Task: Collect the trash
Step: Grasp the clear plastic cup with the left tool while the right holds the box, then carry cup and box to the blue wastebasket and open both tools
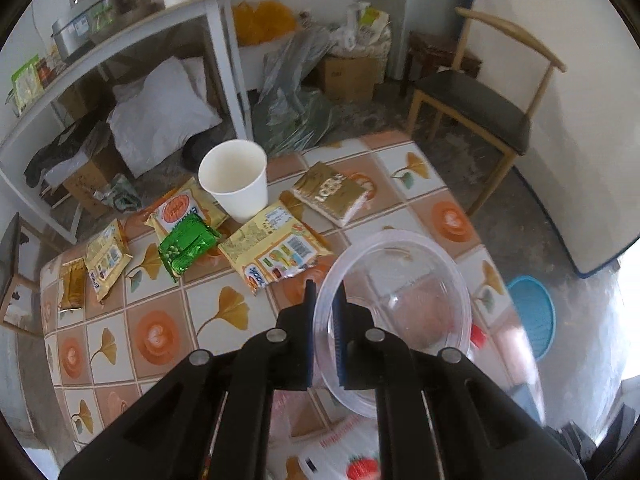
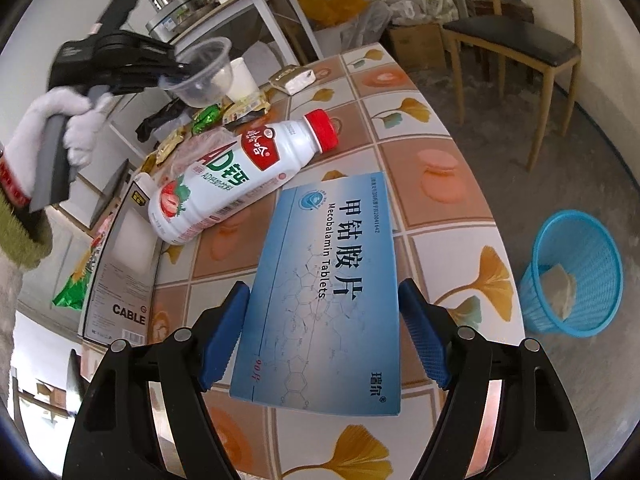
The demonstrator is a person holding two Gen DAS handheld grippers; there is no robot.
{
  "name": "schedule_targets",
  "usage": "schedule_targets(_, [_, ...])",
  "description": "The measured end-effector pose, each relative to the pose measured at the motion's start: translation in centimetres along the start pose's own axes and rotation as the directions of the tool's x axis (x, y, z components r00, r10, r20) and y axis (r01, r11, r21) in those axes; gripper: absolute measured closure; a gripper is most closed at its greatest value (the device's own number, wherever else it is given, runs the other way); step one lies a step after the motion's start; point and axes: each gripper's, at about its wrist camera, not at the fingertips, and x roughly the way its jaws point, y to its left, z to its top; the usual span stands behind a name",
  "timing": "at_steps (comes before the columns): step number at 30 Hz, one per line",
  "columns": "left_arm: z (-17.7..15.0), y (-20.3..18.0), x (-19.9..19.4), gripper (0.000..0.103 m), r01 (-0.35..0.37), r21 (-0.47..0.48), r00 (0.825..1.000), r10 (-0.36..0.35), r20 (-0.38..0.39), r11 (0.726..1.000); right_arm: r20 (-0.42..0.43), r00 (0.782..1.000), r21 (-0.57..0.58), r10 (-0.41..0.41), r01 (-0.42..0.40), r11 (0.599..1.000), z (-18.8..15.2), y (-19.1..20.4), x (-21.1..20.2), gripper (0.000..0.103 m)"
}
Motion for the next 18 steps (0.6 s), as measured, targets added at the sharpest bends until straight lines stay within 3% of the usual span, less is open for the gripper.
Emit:
schedule_targets(11, [-4.4, -3.5, -5.9, 0.096, 0.050, 0.127, 0.995, -0.060, 0.074, 0.991, 0.040, 0.999, 0.059, 0.035, -0.037, 0.998, -0.9, -0.5, -3.1, 0.032])
schedule_targets(18, [-7.8, -5.8, -8.6, 0.096, 0.086, 0.154, 0.986, -0.106, 0.126, 0.984, 0.078, 0.996, 0.077, 0.031, -0.038, 0.996, -1.4, -1.5, -6.2, 0.032])
